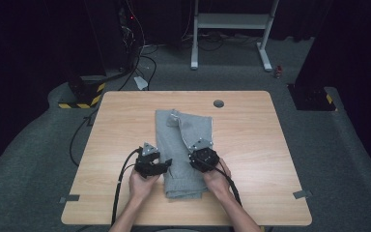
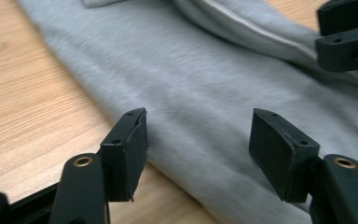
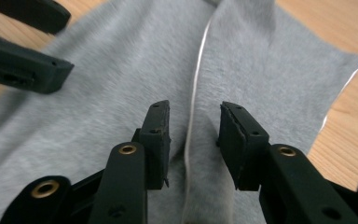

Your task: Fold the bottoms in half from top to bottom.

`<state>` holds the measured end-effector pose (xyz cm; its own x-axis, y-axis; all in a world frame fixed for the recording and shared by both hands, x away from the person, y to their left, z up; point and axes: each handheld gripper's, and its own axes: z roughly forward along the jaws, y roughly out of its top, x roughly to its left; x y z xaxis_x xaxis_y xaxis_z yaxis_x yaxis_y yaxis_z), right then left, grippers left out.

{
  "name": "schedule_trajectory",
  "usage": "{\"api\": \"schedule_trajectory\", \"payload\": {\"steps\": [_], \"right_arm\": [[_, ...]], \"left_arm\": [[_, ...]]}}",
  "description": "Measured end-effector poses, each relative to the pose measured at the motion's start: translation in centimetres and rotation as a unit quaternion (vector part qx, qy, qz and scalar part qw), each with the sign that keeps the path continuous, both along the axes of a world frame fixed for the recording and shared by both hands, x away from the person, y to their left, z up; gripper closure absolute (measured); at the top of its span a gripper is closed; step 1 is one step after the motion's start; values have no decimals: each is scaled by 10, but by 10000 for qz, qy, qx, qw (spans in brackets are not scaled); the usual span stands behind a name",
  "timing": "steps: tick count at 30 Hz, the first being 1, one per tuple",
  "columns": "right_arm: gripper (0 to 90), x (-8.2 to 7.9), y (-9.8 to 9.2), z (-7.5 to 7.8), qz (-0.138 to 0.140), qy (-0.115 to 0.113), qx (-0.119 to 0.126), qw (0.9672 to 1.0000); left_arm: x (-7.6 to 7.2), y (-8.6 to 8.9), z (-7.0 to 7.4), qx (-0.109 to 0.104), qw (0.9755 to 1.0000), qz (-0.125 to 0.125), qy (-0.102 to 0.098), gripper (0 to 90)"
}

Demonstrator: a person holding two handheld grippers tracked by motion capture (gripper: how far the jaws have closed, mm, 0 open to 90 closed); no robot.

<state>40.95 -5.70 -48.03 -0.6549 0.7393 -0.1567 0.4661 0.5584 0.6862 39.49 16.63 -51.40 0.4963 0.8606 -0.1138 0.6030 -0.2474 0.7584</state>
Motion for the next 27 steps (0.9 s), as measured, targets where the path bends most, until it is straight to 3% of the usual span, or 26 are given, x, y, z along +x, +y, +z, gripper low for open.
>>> {"api": "schedule_trajectory", "payload": {"steps": [1,2,4,7,9,15,16,19,21,23,25,27], "right_arm": [[688,5,0,-3,18,67,-71,10000],[688,5,0,-3,18,67,-71,10000],[781,9,-4,-5,7,206,-78,9998],[819,10,-7,-5,5,182,-92,9998],[848,11,-13,-3,-46,168,35,9998],[853,17,-34,5,-280,133,378,9988],[854,20,-44,4,-431,170,474,9978],[854,25,-60,-5,-675,378,574,9953],[852,30,-67,-19,-776,557,423,9945],[795,32,-73,-24,-913,645,586,9920],[765,31,-72,-23,-939,596,553,9923],[729,26,-71,-14,-952,363,516,9935]], "left_arm": [[1,-1,-5,220,9998,-18,24,362],[1,-1,-5,220,9998,-18,24,357],[1,-4,-9,411,9991,-41,-21,354],[1,-5,-11,462,9988,-59,-120,346],[-1,-4,-12,403,9990,-14,-179,343],[-2,-4,-13,447,9988,-40,-211,347],[-2,-4,-13,450,9988,-41,-212,347],[-2,-4,-13,449,9988,-38,-207,347],[-2,-4,-13,451,9988,-37,-209,346],[-2,-4,-13,452,9988,-32,-208,345],[-2,-4,-12,457,9987,-31,-209,345],[-2,-5,-13,455,9987,-30,-212,345]]}}
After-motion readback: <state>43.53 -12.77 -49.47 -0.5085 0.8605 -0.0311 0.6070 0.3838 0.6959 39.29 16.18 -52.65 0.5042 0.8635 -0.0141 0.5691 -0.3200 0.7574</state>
